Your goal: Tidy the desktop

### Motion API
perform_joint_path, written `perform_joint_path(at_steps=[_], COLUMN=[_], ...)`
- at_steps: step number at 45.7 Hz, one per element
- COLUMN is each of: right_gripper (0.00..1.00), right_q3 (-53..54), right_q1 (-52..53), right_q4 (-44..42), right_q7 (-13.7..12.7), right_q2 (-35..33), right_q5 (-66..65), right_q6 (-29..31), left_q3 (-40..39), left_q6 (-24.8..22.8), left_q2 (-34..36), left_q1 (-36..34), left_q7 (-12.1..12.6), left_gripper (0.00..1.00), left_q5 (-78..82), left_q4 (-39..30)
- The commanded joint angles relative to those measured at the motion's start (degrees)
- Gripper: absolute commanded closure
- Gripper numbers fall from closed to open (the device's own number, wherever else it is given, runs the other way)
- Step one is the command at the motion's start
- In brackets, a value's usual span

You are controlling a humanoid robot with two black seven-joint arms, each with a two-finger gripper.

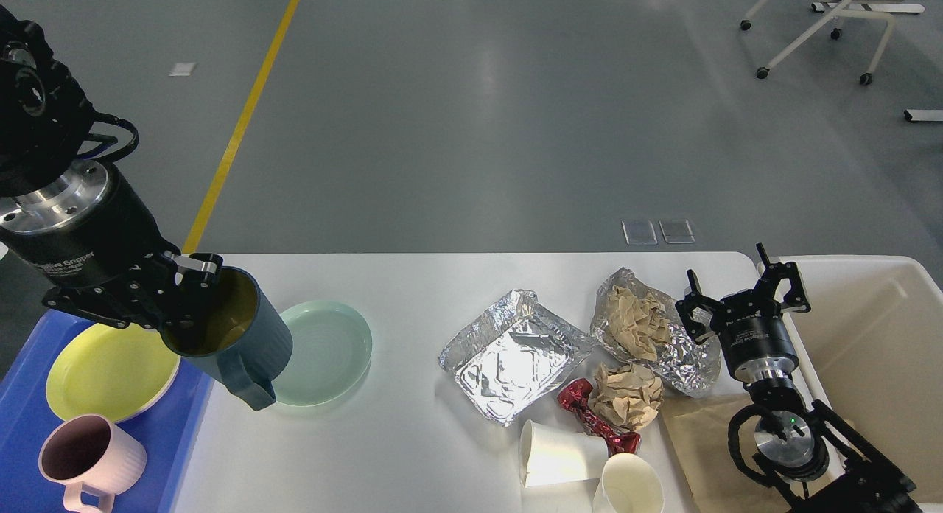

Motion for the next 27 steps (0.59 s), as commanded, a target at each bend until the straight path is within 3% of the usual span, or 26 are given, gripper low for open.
perform_joint_path(at_steps=[1, 17, 27], right_gripper=[0.00, 0.00, 0.00], right_q3=[0.0, 0.0, 0.0], right_q1=[0.0, 0.0, 0.0], right_q4=[0.0, 0.0, 0.0], right_q7=[0.0, 0.0, 0.0], right_q2=[0.0, 0.0, 0.0], right_q5=[0.0, 0.0, 0.0], right_q6=[0.0, 0.0, 0.0], left_q3=[2.2, 0.6, -5.3], left_q6=[-1.7, -4.6, -4.6], left_q2=[4.6, 28.7, 41.8], left_q1=[1.8, 16.0, 27.0], left_q7=[1.5, 2.4, 2.4], left_gripper=[1.00, 1.00, 1.00], left_q5=[1.9, 21.8, 31.8], left_q4=[3.7, 21.0, 33.2])
